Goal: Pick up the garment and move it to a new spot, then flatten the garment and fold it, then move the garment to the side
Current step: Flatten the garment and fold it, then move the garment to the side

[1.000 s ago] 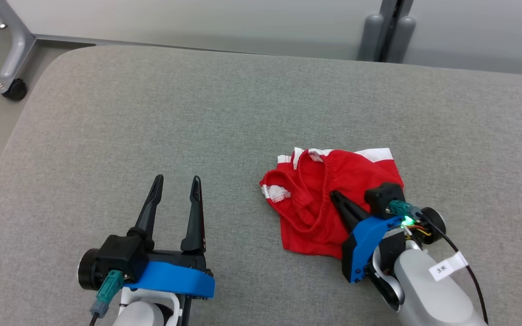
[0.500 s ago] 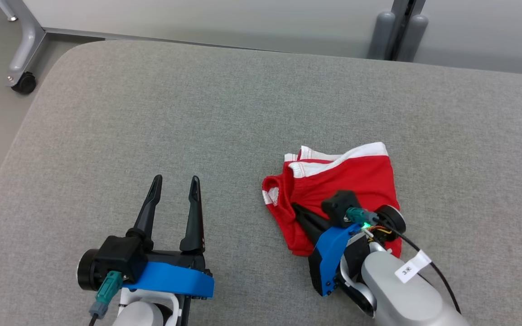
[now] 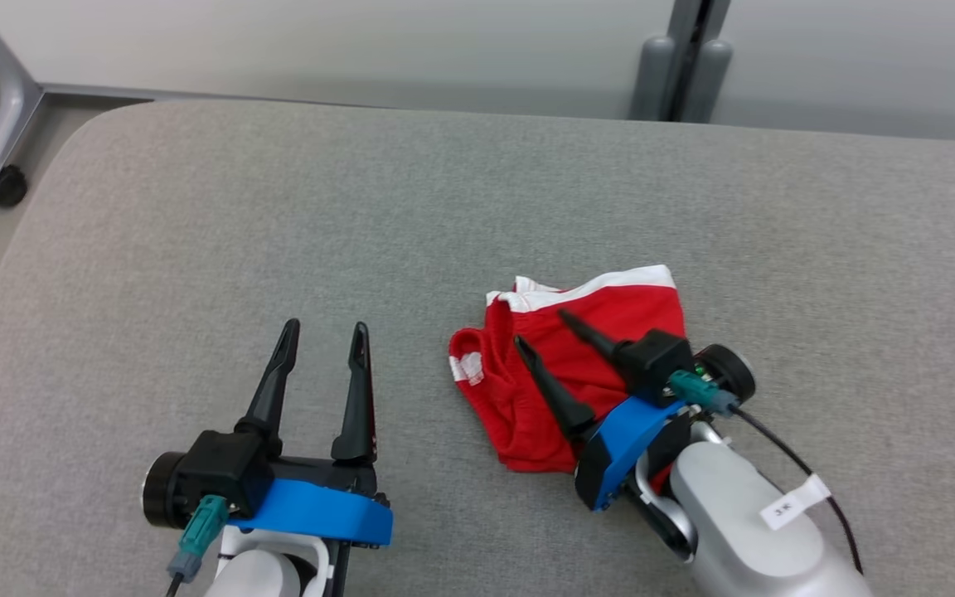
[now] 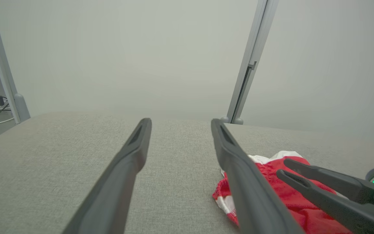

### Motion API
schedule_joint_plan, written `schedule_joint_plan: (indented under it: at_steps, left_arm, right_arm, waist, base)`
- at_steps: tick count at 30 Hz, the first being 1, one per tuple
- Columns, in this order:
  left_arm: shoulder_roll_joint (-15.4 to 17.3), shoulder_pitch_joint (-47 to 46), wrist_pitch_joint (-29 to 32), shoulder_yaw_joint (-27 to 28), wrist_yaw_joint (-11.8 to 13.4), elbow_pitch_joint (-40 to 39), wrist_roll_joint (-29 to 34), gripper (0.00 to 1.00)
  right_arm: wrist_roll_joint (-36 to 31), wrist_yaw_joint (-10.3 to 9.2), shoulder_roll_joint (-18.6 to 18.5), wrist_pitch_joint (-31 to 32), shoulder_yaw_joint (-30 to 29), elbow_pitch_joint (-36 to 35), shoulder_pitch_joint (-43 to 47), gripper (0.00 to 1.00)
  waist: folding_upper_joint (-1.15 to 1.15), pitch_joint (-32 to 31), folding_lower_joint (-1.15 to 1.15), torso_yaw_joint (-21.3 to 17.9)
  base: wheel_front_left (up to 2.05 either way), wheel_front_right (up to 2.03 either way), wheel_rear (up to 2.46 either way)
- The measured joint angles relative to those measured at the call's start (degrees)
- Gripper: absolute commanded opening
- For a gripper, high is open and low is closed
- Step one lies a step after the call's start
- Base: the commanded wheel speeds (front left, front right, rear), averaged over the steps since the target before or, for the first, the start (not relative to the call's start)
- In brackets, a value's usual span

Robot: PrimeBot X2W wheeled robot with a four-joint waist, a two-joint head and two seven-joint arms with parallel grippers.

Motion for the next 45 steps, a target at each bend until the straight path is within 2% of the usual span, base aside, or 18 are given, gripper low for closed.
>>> schedule_joint_plan:
  at_steps: [4,10,15,18,27,36,45]
  left_arm:
    - [-0.3,-1.1,-0.1,-0.9,-1.1,0.1,0.1,1.0]
    - [-2.1,-1.1,-0.7,-0.7,-2.1,2.4,0.4,1.0]
    - [-2.5,0.4,-0.8,2.7,-2.0,3.8,2.2,1.0]
    - [-2.7,2.9,-0.8,5.2,-1.7,4.4,2.8,1.0]
    - [-3.7,8.6,-0.8,11.5,-2.2,5.4,4.6,1.0]
    - [-4.9,9.1,-0.8,13.3,-4.3,6.8,6.6,1.0]
    - [-5.8,9.1,-0.8,14.0,-5.2,7.4,7.9,1.0]
  right_arm:
    - [-2.6,0.0,0.0,-1.4,-6.2,-3.2,1.8,1.0]
    - [-6.6,0.0,0.0,-2.3,-18.9,-10.1,8.2,1.0]
    - [-6.9,0.0,0.0,-2.5,-28.4,-17.0,15.4,1.0]
    - [-6.9,0.0,-0.1,-2.5,-32.0,-20.6,19.5,1.0]
    - [-5.9,0.0,0.0,-2.6,-32.9,-25.5,25.8,1.0]
    - [-5.7,0.0,0.0,-2.6,-32.9,-25.4,26.0,1.0]
    - [-5.9,0.0,0.0,-2.6,-32.4,-24.4,26.0,1.0]
  waist:
    - [0.0,-1.0,0.0,-1.6]
    - [0.0,-2.7,0.0,-3.8]
    - [0.0,-3.9,0.0,-5.3]
    - [0.0,-4.5,0.0,-6.1]
    - [0.0,-5.2,0.0,-8.3]
    - [0.0,-5.5,0.0,-8.2]
    - [0.0,-5.9,0.0,-8.0]
  base:
    - [0.0,0.0,0.0]
    - [0.0,0.0,0.0]
    - [0.0,0.0,0.0]
    - [0.0,0.0,0.0]
    - [0.0,0.0,0.0]
    - [0.0,0.0,0.0]
    - [0.0,0.0,0.0]
